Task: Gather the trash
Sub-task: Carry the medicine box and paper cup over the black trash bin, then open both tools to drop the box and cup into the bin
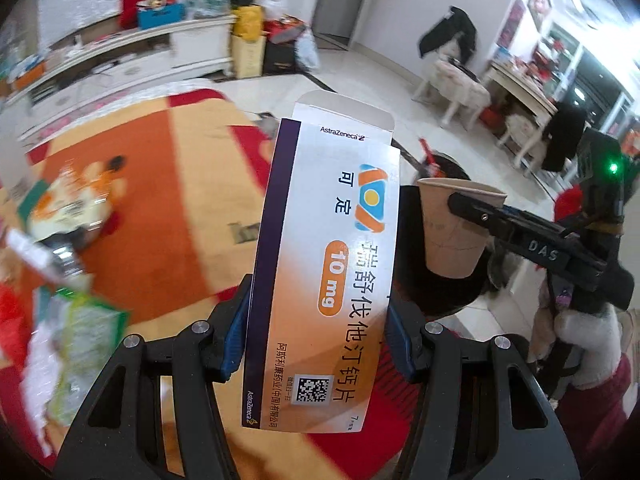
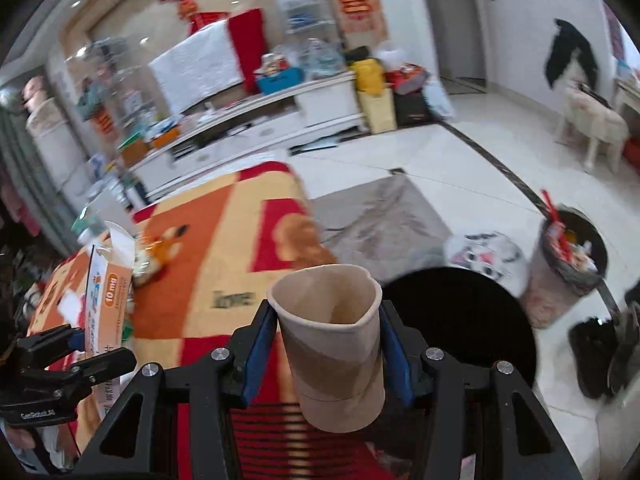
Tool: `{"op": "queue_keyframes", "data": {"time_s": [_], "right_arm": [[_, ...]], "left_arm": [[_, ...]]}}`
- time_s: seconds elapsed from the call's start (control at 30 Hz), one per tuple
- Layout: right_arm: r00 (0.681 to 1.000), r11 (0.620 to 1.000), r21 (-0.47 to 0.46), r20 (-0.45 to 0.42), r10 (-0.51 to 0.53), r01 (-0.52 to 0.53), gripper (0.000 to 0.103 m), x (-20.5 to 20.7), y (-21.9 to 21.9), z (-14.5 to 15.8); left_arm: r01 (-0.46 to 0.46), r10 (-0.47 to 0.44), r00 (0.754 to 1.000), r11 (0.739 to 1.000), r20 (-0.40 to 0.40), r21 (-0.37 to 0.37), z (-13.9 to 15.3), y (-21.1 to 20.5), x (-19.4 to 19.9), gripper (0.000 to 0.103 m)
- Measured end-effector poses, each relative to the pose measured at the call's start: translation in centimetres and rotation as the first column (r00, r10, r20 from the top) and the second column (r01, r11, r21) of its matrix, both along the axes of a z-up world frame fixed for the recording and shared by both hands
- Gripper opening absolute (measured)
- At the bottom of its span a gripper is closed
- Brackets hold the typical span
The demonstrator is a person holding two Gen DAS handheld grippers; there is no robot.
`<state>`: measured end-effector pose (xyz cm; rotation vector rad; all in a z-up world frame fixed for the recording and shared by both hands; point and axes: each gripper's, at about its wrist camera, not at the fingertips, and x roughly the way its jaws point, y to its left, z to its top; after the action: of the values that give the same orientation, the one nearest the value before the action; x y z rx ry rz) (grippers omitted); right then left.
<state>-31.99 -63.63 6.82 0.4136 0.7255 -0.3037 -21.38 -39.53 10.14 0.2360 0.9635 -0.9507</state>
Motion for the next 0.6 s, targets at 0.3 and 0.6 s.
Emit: {"op": "queue_keyframes", "data": {"time_s": [0.3, 0.6], "right_arm": [[0.991, 0.991, 0.005, -0.026, -0.134, 0.134, 0.05, -3.2, -5.6, -1.8], [0.978, 0.978, 0.02, -0.026, -0.207, 0.207, 0.076, -4.2, -7.5, -3.1]], "left_arm": [[0.064, -0.069, 0.99, 0.997, -0.125, -0.042, -1.9, -8.0, -0.7, 0.058], [0.082, -0.134, 0.945, 0.98, -0.298, -0.181, -3.5, -10.8, 0.1, 0.071]]}}
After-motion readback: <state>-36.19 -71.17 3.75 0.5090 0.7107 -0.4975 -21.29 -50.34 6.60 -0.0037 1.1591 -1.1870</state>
